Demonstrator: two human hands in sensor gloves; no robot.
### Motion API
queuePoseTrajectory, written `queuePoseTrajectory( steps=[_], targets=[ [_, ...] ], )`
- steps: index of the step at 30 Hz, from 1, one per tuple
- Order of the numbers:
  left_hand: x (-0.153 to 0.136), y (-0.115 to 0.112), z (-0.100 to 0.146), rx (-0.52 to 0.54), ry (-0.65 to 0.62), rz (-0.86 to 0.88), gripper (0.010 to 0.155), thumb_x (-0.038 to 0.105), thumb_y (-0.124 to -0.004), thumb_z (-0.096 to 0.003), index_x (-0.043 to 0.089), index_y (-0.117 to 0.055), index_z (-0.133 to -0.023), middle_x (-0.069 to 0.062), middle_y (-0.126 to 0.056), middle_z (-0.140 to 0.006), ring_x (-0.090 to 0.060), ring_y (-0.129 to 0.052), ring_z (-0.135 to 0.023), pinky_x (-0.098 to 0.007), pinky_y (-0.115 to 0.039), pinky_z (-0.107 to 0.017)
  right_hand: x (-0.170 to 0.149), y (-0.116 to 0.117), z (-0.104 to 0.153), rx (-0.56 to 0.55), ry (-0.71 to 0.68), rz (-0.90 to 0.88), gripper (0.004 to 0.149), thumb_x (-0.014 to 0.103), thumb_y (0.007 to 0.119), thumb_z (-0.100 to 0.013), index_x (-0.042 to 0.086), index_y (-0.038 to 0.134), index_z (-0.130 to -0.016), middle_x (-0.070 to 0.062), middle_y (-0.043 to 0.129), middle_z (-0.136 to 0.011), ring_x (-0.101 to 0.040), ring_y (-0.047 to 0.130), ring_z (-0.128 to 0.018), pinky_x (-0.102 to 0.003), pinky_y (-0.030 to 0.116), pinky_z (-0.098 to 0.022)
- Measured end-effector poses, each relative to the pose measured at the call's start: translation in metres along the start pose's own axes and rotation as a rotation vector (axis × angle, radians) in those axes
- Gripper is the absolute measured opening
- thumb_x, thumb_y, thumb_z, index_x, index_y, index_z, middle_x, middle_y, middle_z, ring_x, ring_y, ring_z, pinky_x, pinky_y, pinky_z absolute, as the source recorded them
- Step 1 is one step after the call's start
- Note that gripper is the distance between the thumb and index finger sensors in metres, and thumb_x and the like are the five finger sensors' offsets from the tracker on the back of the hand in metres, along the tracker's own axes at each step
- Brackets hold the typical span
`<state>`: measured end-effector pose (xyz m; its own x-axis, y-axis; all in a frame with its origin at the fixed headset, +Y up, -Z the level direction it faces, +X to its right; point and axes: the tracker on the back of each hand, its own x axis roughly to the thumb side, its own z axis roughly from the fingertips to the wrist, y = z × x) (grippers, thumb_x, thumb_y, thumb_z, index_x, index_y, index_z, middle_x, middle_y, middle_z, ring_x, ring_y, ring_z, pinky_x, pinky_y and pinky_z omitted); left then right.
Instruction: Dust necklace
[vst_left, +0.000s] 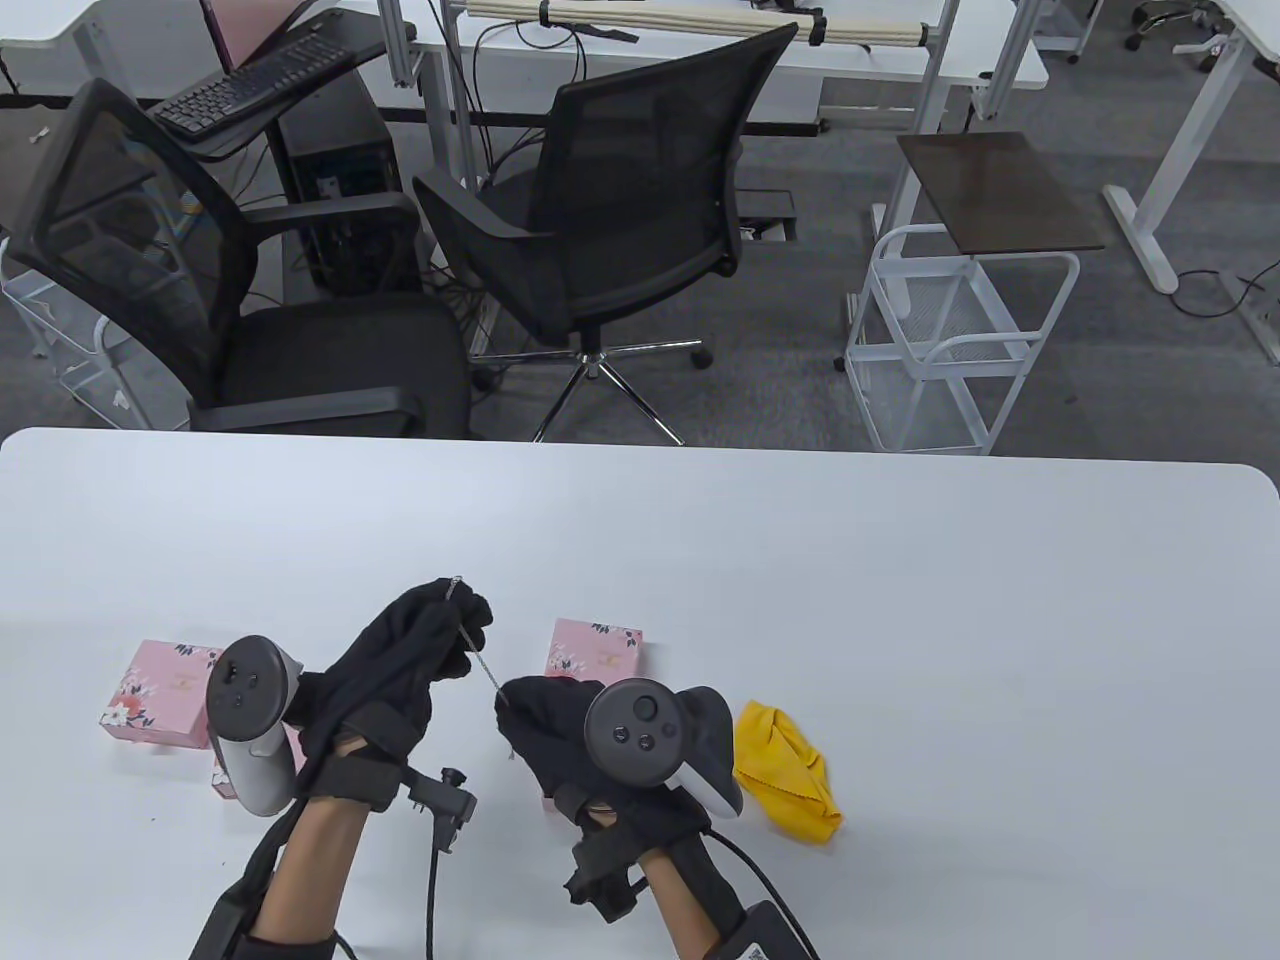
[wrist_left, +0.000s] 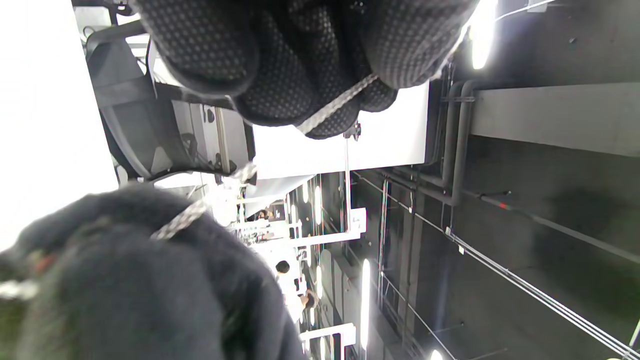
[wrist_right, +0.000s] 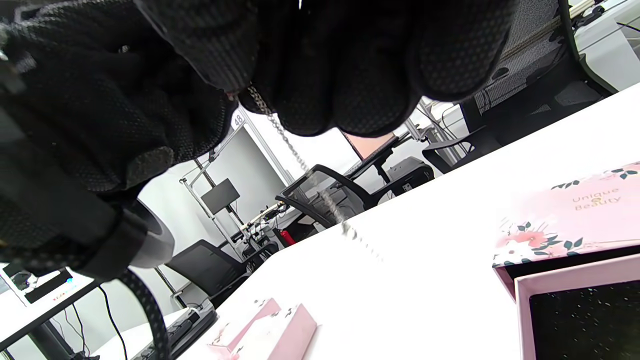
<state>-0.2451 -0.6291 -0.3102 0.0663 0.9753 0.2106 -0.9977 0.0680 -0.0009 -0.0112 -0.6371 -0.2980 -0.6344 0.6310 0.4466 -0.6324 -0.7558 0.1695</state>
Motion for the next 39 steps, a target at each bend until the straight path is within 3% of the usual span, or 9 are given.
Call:
queuePoseTrajectory(
  steps=[12, 22, 26, 32, 35, 39],
  targets=[
    [0.015, 0.015, 0.006, 0.127, -0.090, -0.095, 0.041, 0.041, -0.082, -0.0584, 0.022, -0.085, -0.095, -0.006, -0.098, -0.087, -0.025, -0.093, -0.074, -0.042, -0.084, -0.053, 0.006, 0.006, 0.000, 0.030, -0.016, 0.030, 0.035, 0.032, 0.075, -0.067, 0.015, 0.077, -0.097, -0.019, 0.086, -0.089, -0.044, 0.086, -0.073, -0.057, 0.072, -0.060],
    [0.033, -0.001, 0.014, 0.085, -0.220, -0.234, 0.036, 0.045, -0.088, -0.0561, 0.031, -0.092, -0.089, -0.001, -0.099, -0.087, -0.022, -0.094, -0.074, -0.040, -0.084, -0.054, -0.002, 0.007, -0.002, 0.041, 0.023, 0.038, 0.036, 0.032, 0.075, -0.067, 0.015, 0.076, -0.098, -0.020, 0.085, -0.091, -0.045, 0.085, -0.075, -0.058, 0.070, -0.061],
    [0.035, -0.007, 0.015, 0.060, -0.231, -0.268, 0.035, 0.045, -0.089, -0.0552, 0.031, -0.093, -0.087, 0.000, -0.100, -0.086, -0.022, -0.094, -0.073, -0.040, -0.084, -0.053, -0.011, -0.005, 0.000, 0.031, 0.074, 0.127, 0.045, 0.034, 0.076, -0.066, 0.012, 0.070, -0.105, -0.022, 0.080, -0.097, -0.048, 0.082, -0.079, -0.060, 0.068, -0.063],
    [0.034, -0.010, 0.015, 0.049, -0.232, -0.290, 0.035, 0.045, -0.089, -0.0552, 0.031, -0.094, -0.087, 0.000, -0.100, -0.086, -0.022, -0.094, -0.073, -0.040, -0.084, -0.053, -0.053, -0.047, 0.011, -0.057, 0.267, 0.323, 0.047, 0.032, 0.076, -0.066, 0.013, 0.066, -0.109, -0.025, 0.075, -0.103, -0.050, 0.078, -0.083, -0.061, 0.065, -0.065],
    [0.035, -0.010, 0.016, 0.036, -0.236, -0.273, 0.035, 0.045, -0.089, -0.0552, 0.031, -0.094, -0.087, -0.001, -0.100, -0.086, -0.022, -0.094, -0.073, -0.040, -0.084, -0.053, -0.084, -0.060, 0.021, 0.001, 0.383, 0.441, 0.047, 0.031, 0.076, -0.067, 0.014, 0.065, -0.109, -0.026, 0.072, -0.105, -0.051, 0.076, -0.085, -0.062, 0.064, -0.065],
    [0.036, -0.010, 0.016, 0.033, -0.240, -0.262, 0.035, 0.045, -0.089, -0.0554, 0.031, -0.093, -0.087, 0.000, -0.100, -0.086, -0.023, -0.093, -0.074, -0.040, -0.084, -0.054, -0.122, -0.058, 0.037, 0.121, 0.507, 0.598, 0.047, 0.031, 0.076, -0.067, 0.016, 0.064, -0.110, -0.027, 0.069, -0.108, -0.053, 0.074, -0.088, -0.064, 0.062, -0.067]
  ],
)
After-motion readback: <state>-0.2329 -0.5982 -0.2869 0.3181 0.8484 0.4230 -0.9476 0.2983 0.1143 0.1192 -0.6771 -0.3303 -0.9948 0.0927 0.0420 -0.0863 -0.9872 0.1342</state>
